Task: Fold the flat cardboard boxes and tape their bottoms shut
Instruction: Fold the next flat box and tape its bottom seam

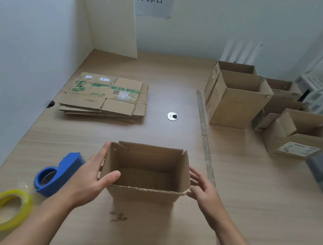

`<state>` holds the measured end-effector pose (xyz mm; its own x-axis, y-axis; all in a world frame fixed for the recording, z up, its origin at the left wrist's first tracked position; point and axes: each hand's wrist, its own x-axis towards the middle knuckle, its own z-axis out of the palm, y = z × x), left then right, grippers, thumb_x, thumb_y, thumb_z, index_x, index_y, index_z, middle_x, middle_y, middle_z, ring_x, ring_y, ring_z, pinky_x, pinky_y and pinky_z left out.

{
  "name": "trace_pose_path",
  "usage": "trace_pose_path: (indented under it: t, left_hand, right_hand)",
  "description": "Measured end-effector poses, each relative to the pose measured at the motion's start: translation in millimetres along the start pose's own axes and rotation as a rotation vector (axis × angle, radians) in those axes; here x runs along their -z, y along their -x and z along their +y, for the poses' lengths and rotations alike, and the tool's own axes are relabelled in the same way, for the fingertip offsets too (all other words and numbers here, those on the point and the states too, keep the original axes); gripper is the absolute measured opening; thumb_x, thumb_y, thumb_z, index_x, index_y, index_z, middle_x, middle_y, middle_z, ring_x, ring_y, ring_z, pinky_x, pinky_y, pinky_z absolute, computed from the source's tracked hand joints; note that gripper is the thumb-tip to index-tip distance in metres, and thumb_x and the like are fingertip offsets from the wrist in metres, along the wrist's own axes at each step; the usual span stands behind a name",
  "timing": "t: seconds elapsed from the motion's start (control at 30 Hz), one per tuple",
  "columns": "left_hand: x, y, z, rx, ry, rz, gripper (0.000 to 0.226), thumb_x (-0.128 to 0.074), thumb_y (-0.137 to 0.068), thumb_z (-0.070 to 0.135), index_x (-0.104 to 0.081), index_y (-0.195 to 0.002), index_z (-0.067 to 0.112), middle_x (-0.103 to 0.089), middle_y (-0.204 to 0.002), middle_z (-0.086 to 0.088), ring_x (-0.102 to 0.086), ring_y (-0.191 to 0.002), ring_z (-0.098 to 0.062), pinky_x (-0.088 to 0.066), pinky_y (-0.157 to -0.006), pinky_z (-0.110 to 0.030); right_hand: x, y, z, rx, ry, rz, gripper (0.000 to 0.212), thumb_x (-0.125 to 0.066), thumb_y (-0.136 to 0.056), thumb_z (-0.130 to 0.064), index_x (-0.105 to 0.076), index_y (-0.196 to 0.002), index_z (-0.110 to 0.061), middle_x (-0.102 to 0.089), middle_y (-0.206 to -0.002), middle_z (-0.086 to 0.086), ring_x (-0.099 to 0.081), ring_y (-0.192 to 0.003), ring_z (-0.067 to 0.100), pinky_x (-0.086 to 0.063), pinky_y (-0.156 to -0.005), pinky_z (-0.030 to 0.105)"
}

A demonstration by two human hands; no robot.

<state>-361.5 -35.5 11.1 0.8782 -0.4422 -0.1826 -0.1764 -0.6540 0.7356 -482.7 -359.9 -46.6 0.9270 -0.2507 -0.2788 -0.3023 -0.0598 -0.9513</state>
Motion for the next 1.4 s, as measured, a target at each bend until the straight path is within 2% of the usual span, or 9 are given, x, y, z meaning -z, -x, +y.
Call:
trace_pose_path:
  t: [0.1,0.2,0.3,0.37,0.47,0.6,0.83,1.23,1.4]
  left_hand:
    - [-8.1,14.8,-8.2,0.005,0.269,0.047,0.092,-0.062,-0.069,0.071,-0.011,-0.146,0.061,-0.039,-0.143,0.028,-0.047,-0.123,0.012,-0.047,-0.081,-0.007]
    - [-19.9,26.6,-11.7,0.004,0.357,0.032,0.077,-0.072,-0.072,0.052,-0.038,-0.142,0.051,-0.061,-0.128,0.019,-0.057,-0.120,0.000,-0.052,-0.090,-0.018]
    - [-31.7,22.4,-12.2,0.041,0.335,0.064,0.062,-0.077,-0.084,0.026,-0.050,-0.139,0.035,-0.066,-0.117,0.010,-0.062,-0.109,-0.008,-0.052,-0.098,-0.040]
    - [-35.6,14.0,-10.0,0.038,0.294,0.089,0.063,-0.071,-0.090,0.016,-0.046,-0.145,0.030,-0.061,-0.128,0.010,-0.060,-0.112,-0.008,-0.049,-0.098,-0.031]
    - [-34.4,5.4,-5.0,0.059,0.376,0.172,0.040,-0.068,-0.092,0.015,-0.060,-0.131,0.019,-0.058,-0.125,0.018,-0.056,-0.112,0.007,-0.046,-0.087,-0.011]
    - [-27.5,2.6,-3.1,0.050,0.498,0.205,0.022,-0.071,-0.090,0.018,-0.064,-0.107,0.030,-0.072,-0.105,0.009,-0.064,-0.102,-0.005,-0.049,-0.079,-0.024]
    - [0.7,-13.0,15.6,-0.040,0.525,0.130,0.023,-0.063,-0.096,0.030,-0.063,-0.113,0.046,-0.069,-0.112,0.022,-0.066,-0.102,-0.005,-0.052,-0.086,-0.030]
    - [-7.8,-32.1,59.8,-0.168,0.449,-0.004,0.021,-0.059,-0.098,0.033,-0.064,-0.104,0.052,-0.070,-0.103,0.023,-0.066,-0.097,-0.004,-0.053,-0.083,-0.028]
    - [-17.1,-45.4,96.4,-0.273,0.387,-0.089,0.032,-0.060,-0.097,0.029,-0.061,-0.124,0.046,-0.069,-0.114,0.015,-0.065,-0.103,-0.004,-0.054,-0.089,-0.030]
  right_hand:
    - [-7.1,8.2,1.6,0.029,0.256,-0.168,0.062,-0.058,-0.083,-0.030,-0.043,-0.137,-0.056,-0.054,-0.136,-0.031,-0.048,-0.128,-0.007,-0.045,-0.097,0.022]
    - [-24.7,6.4,0.7,0.026,0.226,-0.111,0.063,-0.072,-0.073,-0.059,-0.044,-0.129,-0.060,-0.057,-0.122,-0.039,-0.049,-0.117,-0.017,-0.043,-0.088,0.009]
    - [-43.3,2.3,3.9,-0.028,0.058,-0.024,0.065,-0.080,-0.068,-0.046,-0.051,-0.126,-0.052,-0.064,-0.114,-0.030,-0.057,-0.114,-0.004,-0.049,-0.089,0.020]
    - [-52.8,5.3,-0.2,-0.014,-0.011,0.034,0.056,-0.083,-0.068,-0.041,-0.056,-0.116,-0.055,-0.068,-0.110,-0.023,-0.062,-0.109,0.001,-0.050,-0.081,0.015]
    - [-56.1,11.2,-11.1,0.059,-0.076,0.127,0.065,-0.085,-0.062,-0.050,-0.056,-0.120,-0.053,-0.065,-0.122,-0.017,-0.057,-0.119,0.002,-0.049,-0.087,0.021]
    - [-53.3,23.5,-22.8,0.090,-0.072,0.175,0.095,-0.090,-0.055,-0.052,-0.043,-0.137,-0.051,-0.045,-0.141,-0.016,-0.044,-0.129,-0.006,-0.046,-0.096,0.022]
    - [-58.0,51.1,-26.9,0.153,-0.039,0.234,0.099,-0.091,-0.059,-0.055,-0.038,-0.142,-0.056,-0.046,-0.142,-0.020,-0.046,-0.131,0.003,-0.050,-0.101,0.050]
    - [-48.4,67.2,-45.0,0.229,-0.147,0.464,0.091,-0.090,-0.059,-0.042,-0.036,-0.129,-0.064,-0.059,-0.119,-0.029,-0.060,-0.108,-0.001,-0.057,-0.079,0.024]
    - [-24.1,67.5,-41.3,0.215,-0.195,0.650,0.069,-0.087,-0.060,-0.048,-0.046,-0.111,-0.070,-0.064,-0.112,-0.028,-0.064,-0.102,-0.001,-0.056,-0.076,0.020]
